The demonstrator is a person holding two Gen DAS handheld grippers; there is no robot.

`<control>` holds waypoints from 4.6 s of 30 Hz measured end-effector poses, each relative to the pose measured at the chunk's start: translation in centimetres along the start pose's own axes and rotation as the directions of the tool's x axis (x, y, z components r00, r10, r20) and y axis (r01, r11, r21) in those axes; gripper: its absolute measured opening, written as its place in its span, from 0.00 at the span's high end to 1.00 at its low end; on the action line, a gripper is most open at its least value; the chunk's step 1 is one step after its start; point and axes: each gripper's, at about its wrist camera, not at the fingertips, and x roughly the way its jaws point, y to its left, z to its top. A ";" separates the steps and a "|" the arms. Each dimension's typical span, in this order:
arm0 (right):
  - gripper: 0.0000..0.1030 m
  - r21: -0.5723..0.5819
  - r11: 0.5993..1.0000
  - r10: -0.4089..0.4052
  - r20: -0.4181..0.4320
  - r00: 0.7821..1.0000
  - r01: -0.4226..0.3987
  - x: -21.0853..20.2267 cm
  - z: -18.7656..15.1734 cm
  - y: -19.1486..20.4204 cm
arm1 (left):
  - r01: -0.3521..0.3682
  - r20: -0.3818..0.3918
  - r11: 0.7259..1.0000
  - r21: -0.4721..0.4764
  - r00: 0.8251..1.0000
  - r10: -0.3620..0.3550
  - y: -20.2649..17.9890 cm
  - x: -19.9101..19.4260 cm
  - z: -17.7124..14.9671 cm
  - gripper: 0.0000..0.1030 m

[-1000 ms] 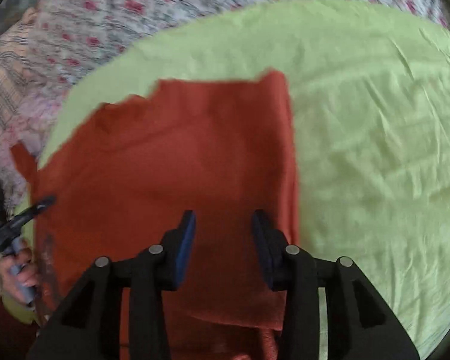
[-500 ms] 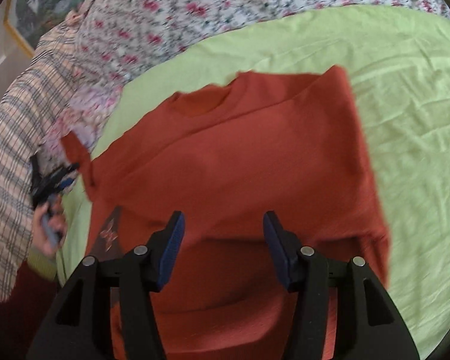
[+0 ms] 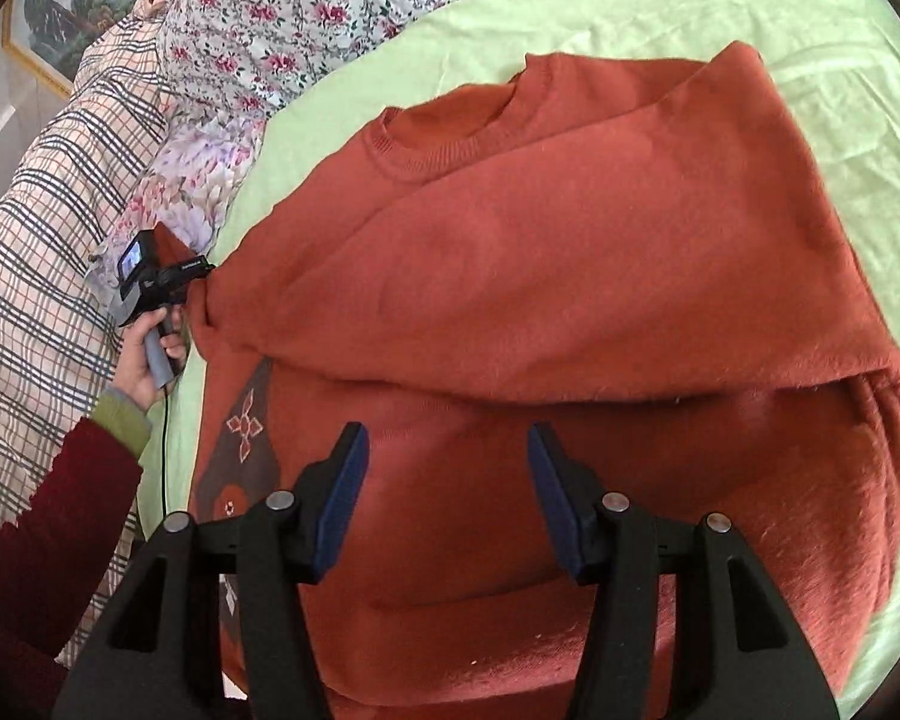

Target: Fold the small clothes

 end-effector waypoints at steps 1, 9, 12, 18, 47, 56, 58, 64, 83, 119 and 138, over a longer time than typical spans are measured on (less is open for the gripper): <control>0.46 0.000 1.000 0.001 0.001 1.000 -0.001 0.0 -0.1 0.0 | 0.020 0.015 1.000 -0.007 1.000 -0.020 0.2 -0.6 -0.1 0.94; 0.45 -0.009 0.999 0.037 0.022 0.999 -0.037 -0.4 -0.3 0.4 | 0.254 0.164 0.962 0.102 0.949 -0.268 -3.6 -10.6 -3.5 0.95; 0.45 -0.007 0.999 0.050 0.038 0.998 -0.050 -1.0 -0.6 0.7 | 0.353 0.170 0.919 0.175 0.909 -0.381 -7.7 -14.4 -5.9 0.95; 0.46 0.012 0.999 0.043 0.081 0.996 -0.044 -3.0 -1.1 0.1 | 0.516 0.091 0.789 0.332 0.816 -0.571 -17.2 -20.0 -12.3 0.95; 0.45 -0.197 0.980 -0.013 0.068 0.998 0.026 7.3 11.7 8.5 | 0.417 -0.092 0.872 0.258 0.909 -0.407 -8.3 -16.9 -21.5 0.43; 0.91 -0.232 0.969 -0.081 0.047 0.996 0.090 11.4 14.0 9.3 | 0.365 -0.125 0.892 0.268 0.931 -0.344 -6.7 -14.4 -20.7 0.41; 0.91 -0.209 0.975 -0.051 0.135 0.990 0.078 8.2 13.7 8.8 | 0.366 -0.124 0.890 0.271 0.930 -0.345 -7.6 -14.4 -20.4 0.41; 0.91 -0.037 0.997 -0.044 0.400 0.915 0.064 -2.5 10.7 2.7 | 0.410 -0.132 0.863 0.296 0.912 -0.388 -10.9 -14.4 -19.5 0.41; 0.47 0.295 0.947 -0.197 0.224 0.954 0.126 -1.2 6.2 -7.9 | 0.408 -0.146 0.863 0.297 0.913 -0.381 -9.6 -14.9 -20.9 0.39; 0.61 0.104 0.978 -0.201 0.253 0.946 0.180 -9.6 -0.8 -5.9 | 0.503 -0.210 0.812 0.295 0.863 -0.459 -5.6 -20.5 -24.4 0.37; 0.51 -0.004 0.998 -0.068 0.092 0.993 0.069 -12.6 -12.4 -8.8 | 0.674 -0.424 0.716 0.182 0.710 -0.562 3.0 -26.4 -37.7 0.25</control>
